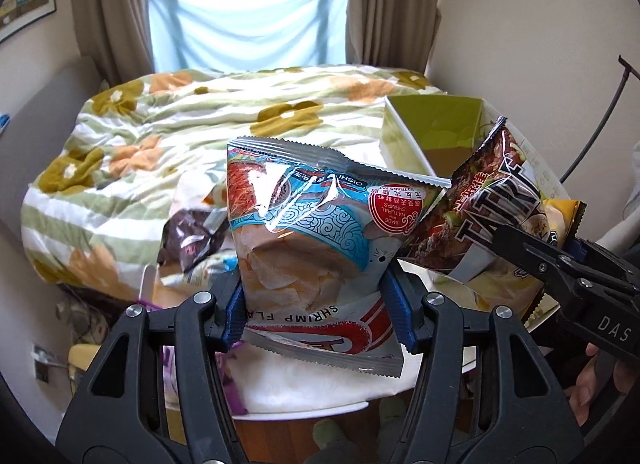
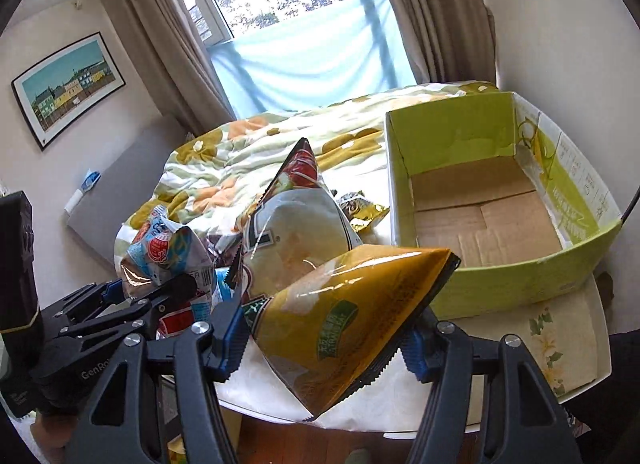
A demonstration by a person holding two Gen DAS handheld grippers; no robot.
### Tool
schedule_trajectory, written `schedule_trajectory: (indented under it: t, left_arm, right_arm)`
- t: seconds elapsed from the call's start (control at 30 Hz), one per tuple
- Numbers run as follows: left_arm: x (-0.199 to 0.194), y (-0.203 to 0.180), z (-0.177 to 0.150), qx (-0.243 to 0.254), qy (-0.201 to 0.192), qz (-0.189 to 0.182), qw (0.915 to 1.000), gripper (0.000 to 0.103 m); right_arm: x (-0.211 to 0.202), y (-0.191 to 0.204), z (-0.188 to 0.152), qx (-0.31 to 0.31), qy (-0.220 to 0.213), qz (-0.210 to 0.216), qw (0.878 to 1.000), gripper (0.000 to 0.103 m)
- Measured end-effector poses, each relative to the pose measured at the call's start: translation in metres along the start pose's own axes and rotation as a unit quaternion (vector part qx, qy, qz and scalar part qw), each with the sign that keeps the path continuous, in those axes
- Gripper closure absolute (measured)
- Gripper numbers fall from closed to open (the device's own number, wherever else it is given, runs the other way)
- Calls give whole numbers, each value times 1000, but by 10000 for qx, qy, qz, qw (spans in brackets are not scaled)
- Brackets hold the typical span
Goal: Organize snacks
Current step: 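Carry both bags over the cardboard box and release the shrimp bag from the left tool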
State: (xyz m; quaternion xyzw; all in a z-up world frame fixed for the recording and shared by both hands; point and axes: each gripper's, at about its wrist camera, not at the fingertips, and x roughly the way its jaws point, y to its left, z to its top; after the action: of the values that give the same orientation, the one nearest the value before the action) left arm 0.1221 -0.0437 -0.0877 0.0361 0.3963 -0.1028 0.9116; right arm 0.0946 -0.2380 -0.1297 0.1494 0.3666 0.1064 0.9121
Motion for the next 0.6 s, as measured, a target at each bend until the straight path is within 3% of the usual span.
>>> schedule_trajectory:
  t: [0.27, 0.6]
  left_arm:
    - [18, -42, 67, 302, -302, -355, 9985, 49]
    - [108, -139, 147, 451, 9, -638, 9969, 48]
  right_arm:
    - [-17, -27, 54, 164, -437, -585, 9972, 44]
    - [-5, -117, 109, 340, -360, -997, 9938, 44]
